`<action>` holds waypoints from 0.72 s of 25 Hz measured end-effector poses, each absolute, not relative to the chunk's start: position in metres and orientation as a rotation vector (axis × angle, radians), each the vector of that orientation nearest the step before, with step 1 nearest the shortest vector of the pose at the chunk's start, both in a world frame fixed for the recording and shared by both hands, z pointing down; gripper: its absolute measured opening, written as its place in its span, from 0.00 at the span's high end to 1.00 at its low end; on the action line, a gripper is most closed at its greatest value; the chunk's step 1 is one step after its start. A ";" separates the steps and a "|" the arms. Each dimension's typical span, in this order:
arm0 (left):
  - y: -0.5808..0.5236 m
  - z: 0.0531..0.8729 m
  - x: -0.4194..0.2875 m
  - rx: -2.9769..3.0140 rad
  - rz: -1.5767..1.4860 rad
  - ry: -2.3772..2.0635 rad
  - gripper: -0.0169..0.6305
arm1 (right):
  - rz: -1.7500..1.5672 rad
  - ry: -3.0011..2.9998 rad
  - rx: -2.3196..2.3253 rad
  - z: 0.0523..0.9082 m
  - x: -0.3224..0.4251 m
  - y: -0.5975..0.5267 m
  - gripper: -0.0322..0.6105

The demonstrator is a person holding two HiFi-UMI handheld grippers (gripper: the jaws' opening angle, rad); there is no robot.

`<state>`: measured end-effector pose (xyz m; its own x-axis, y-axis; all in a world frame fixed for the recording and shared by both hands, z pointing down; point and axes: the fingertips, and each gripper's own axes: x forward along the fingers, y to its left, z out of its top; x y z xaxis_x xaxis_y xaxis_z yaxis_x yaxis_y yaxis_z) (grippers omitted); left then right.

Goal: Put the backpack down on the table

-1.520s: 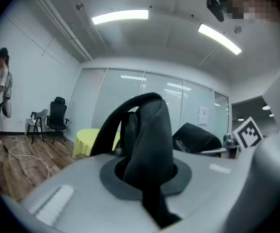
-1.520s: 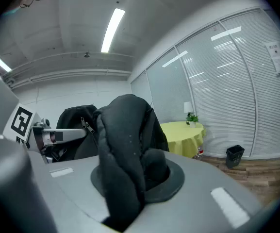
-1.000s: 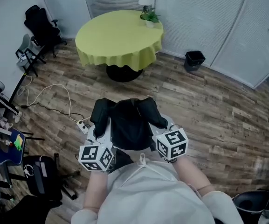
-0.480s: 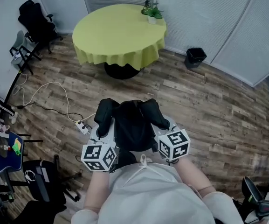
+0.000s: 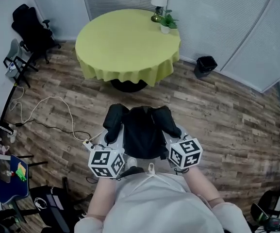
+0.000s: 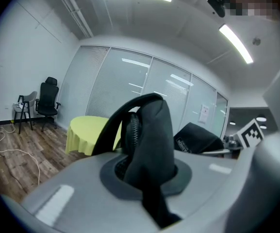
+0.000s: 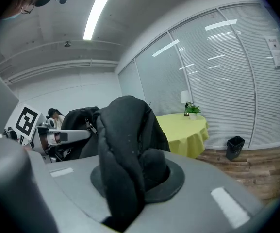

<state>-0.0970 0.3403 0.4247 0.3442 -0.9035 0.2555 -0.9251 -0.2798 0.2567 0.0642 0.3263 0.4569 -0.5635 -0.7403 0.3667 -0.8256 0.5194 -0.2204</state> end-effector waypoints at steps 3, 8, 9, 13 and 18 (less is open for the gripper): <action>0.317 0.420 -0.124 2.288 0.091 -1.584 0.94 | 0.553 -2.523 1.368 0.454 0.037 0.304 0.89; 0.291 0.415 -0.164 2.309 0.092 -1.574 0.94 | 0.554 -2.515 1.402 0.449 0.001 0.276 0.89; 0.286 0.415 -0.170 2.305 0.095 -1.576 0.94 | 0.556 -2.512 1.398 0.449 -0.005 0.270 0.89; 0.270 0.422 -0.189 2.291 0.127 -1.581 0.94 | 0.569 -2.507 1.356 0.456 -0.026 0.248 0.89; 0.235 0.429 -0.197 2.250 0.142 -1.621 0.94 | 0.581 -2.527 1.299 0.463 -0.036 0.208 0.89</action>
<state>-0.1973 0.2351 0.4292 0.3357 -0.8967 0.2884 -0.9332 -0.2749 0.2314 -0.0356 0.2084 0.4633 -0.5753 -0.7214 0.3855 -0.8173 0.5255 -0.2365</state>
